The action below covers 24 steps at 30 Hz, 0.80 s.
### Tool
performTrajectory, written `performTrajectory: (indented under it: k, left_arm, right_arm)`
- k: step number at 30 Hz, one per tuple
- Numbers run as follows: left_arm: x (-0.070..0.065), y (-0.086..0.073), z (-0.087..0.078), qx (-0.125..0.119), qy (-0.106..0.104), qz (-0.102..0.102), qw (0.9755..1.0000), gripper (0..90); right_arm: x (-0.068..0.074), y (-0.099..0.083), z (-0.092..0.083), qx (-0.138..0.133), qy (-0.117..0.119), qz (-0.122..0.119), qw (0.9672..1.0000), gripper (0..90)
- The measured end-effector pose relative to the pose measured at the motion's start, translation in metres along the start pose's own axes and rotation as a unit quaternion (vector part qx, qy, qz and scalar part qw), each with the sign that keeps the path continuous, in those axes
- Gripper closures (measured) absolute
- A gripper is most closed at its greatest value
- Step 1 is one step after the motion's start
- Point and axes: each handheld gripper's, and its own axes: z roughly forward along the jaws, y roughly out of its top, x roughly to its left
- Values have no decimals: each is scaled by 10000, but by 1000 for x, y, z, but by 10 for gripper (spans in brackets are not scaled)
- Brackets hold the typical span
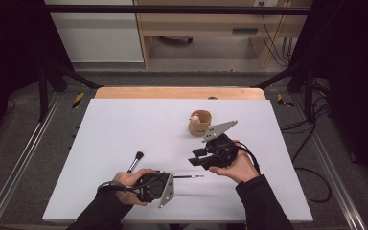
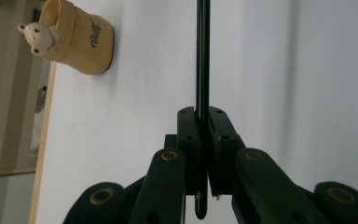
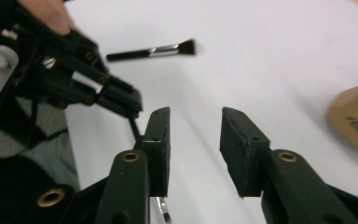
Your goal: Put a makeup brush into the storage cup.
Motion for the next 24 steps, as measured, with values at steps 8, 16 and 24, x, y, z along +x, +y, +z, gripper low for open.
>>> performTrajectory:
  k: [8,16,24]
  left_arm:
    - [3,-10,1,-11,-85,-670,9977,846]
    - [6,-26,1,-240,-120,-1614,9865,846]
    - [9,-37,-1,-457,-106,-2315,9717,847]
  right_arm:
    - [-6,-9,-13,-734,-532,335,9953,421]
    - [-10,-20,-26,-1341,-1015,701,9833,294]
    - [-10,-33,-31,-1689,-1175,938,9741,239]
